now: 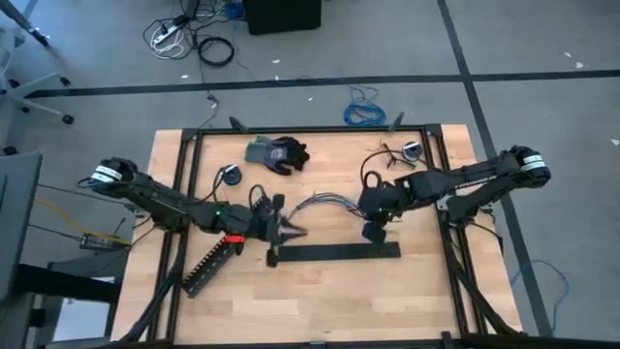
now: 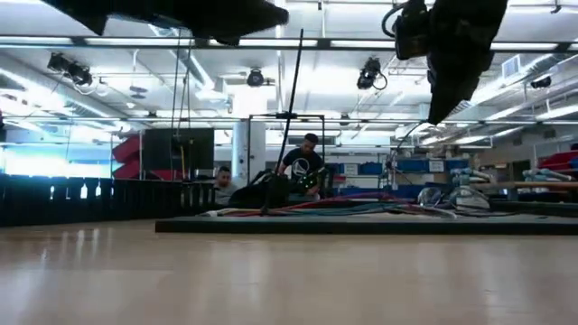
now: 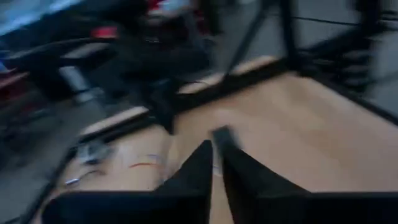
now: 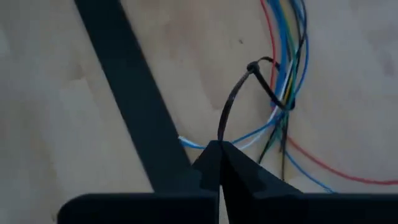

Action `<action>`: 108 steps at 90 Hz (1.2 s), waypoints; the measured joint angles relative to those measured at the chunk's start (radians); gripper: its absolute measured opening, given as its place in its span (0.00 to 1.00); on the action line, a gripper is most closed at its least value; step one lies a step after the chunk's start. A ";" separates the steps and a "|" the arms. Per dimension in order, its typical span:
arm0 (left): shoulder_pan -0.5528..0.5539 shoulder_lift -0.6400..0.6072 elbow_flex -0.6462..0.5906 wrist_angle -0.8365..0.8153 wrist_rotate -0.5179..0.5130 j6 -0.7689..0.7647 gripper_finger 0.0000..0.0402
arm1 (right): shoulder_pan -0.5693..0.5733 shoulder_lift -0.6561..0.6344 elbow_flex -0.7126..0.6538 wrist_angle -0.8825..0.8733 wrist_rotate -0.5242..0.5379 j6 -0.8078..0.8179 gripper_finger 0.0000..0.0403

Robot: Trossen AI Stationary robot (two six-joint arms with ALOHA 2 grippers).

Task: Ziptie cables
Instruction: Wrap the black zip tie on the cable wires

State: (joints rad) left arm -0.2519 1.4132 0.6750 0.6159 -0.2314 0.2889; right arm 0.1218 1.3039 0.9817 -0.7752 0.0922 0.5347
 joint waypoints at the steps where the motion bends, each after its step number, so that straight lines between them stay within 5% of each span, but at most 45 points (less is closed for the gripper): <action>1: 0.005 0.004 0.000 0.007 0.004 -0.011 0.14 | -0.003 0.000 0.000 0.001 -0.004 -0.003 0.00; 26: 0.160 0.145 0.156 -0.016 0.408 -0.143 0.31 | -0.051 -0.001 0.000 0.001 -0.065 -0.040 0.00; 54: 0.296 0.359 0.341 -0.150 0.492 -0.076 0.31 | -0.073 0.000 0.000 0.028 -0.139 -0.081 0.00; 81: 0.434 0.487 0.434 -0.112 0.706 -0.131 0.31 | -0.083 -0.017 0.000 0.049 -0.171 -0.127 0.00; 108: 0.457 0.624 0.563 -0.122 0.853 -0.167 0.31 | -0.146 -0.024 0.000 0.072 -0.203 -0.177 0.00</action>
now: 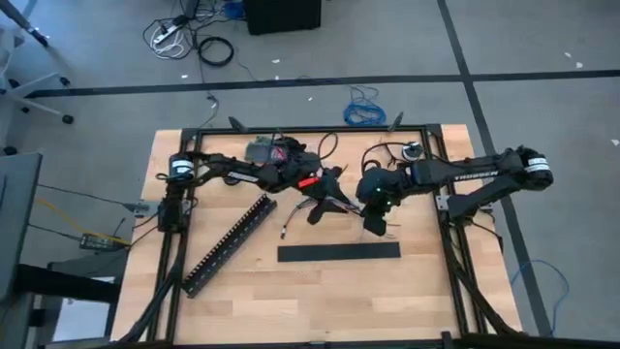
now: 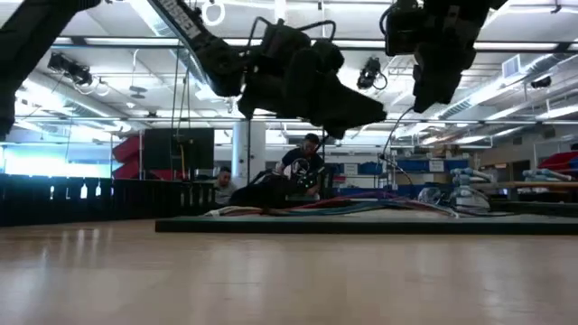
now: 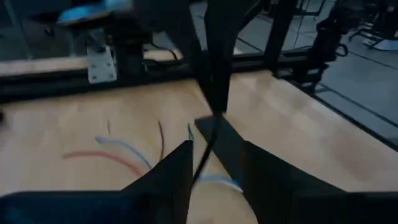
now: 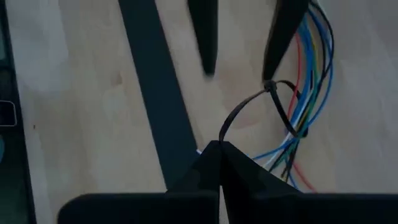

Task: Ziptie cables
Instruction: Wrap the black zip tie on the cable wires

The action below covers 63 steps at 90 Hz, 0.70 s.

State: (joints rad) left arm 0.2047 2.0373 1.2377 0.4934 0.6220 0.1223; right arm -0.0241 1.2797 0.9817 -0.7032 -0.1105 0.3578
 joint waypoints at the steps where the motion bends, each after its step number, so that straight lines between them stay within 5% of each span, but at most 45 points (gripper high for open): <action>1: 0.000 0.003 0.002 -0.001 0.000 0.000 0.31 | -0.002 0.000 0.000 0.001 -0.001 -0.001 0.00; 63: 0.018 0.019 0.032 -0.051 0.031 0.005 0.31 | -0.032 0.000 0.000 0.040 -0.050 -0.040 0.00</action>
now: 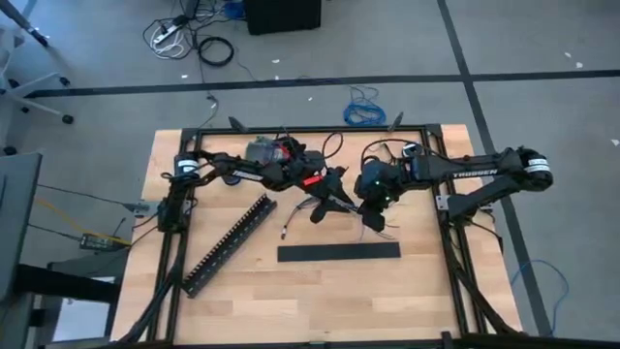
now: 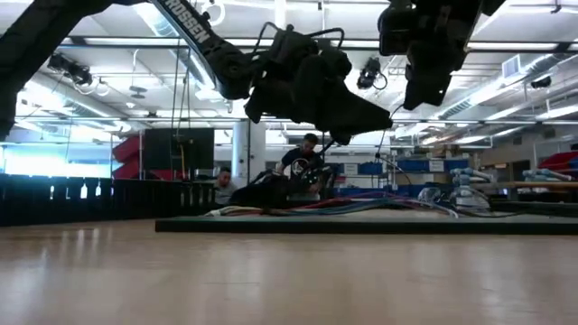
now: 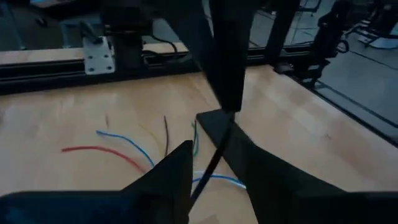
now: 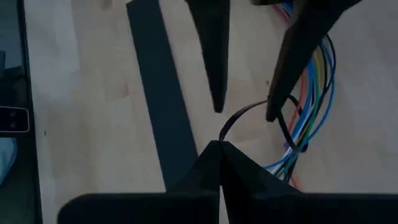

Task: Ziptie cables
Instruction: Wrap the black zip tie on the cable wires

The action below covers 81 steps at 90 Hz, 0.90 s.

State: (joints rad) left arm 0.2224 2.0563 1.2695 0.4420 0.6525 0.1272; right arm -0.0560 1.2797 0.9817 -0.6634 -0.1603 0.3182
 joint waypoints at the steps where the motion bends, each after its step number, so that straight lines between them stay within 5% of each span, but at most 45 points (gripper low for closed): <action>1: 0.000 0.000 0.000 0.000 0.004 0.000 0.31 | 0.000 0.000 0.000 0.000 0.000 0.000 0.00; 53: -0.014 0.000 0.019 -0.016 0.022 -0.006 0.30 | -0.004 0.000 0.000 0.015 0.001 -0.005 0.00; 81: -0.014 0.000 0.019 -0.010 0.022 -0.003 0.04 | -0.004 0.000 0.000 0.014 0.002 -0.005 0.00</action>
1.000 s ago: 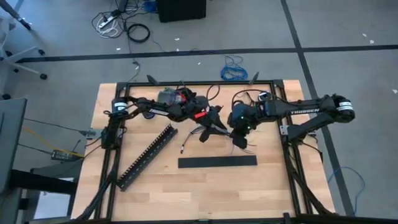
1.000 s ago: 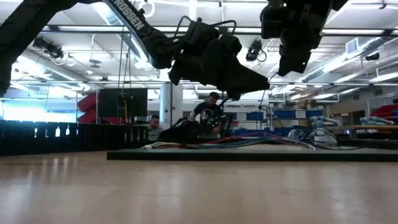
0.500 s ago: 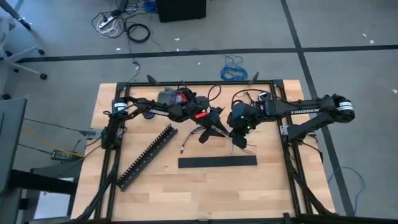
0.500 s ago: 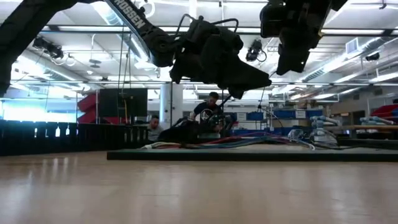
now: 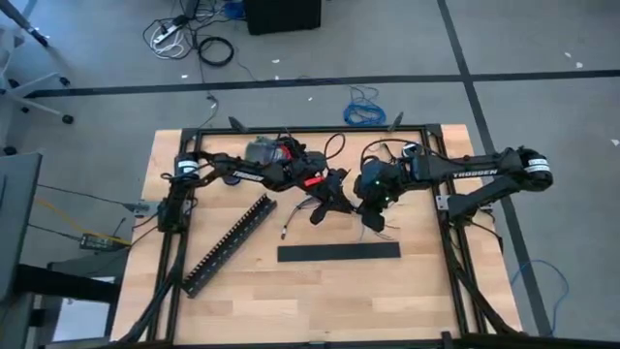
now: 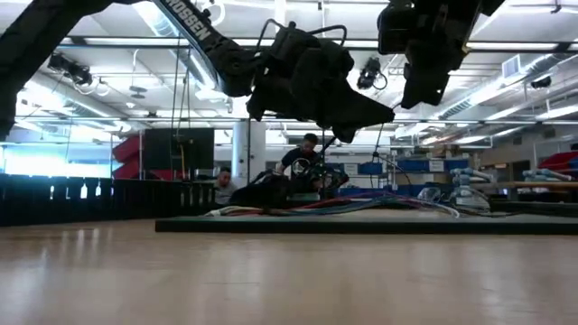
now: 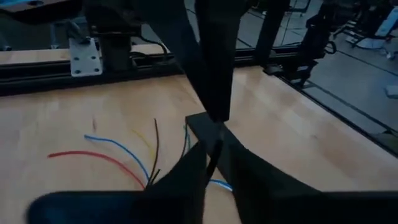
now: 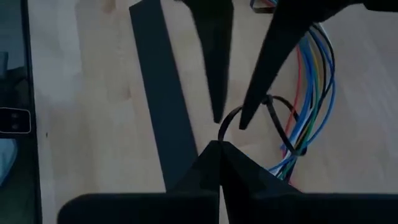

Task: Ziptie cables
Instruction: Wrap the black zip tie on the cable wires

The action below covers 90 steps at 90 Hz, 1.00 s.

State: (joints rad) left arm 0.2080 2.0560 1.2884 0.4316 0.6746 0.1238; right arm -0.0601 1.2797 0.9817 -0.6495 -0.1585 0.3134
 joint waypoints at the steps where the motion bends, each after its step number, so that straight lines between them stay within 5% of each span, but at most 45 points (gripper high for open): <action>1: 0.000 0.000 0.000 0.001 0.000 0.000 0.04 | 0.000 0.000 0.000 0.000 0.000 0.000 0.00; 39: -0.007 0.000 -0.001 0.044 -0.050 -0.005 0.00 | -0.002 0.000 0.000 0.060 0.066 0.003 0.07; 90: -0.013 0.000 0.000 0.056 -0.157 -0.006 0.00 | -0.035 -0.011 0.000 0.045 0.119 0.021 0.53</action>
State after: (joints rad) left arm 0.1954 2.0556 1.2884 0.4873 0.5174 0.1181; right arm -0.0956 1.2688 0.9821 -0.6048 -0.0393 0.3340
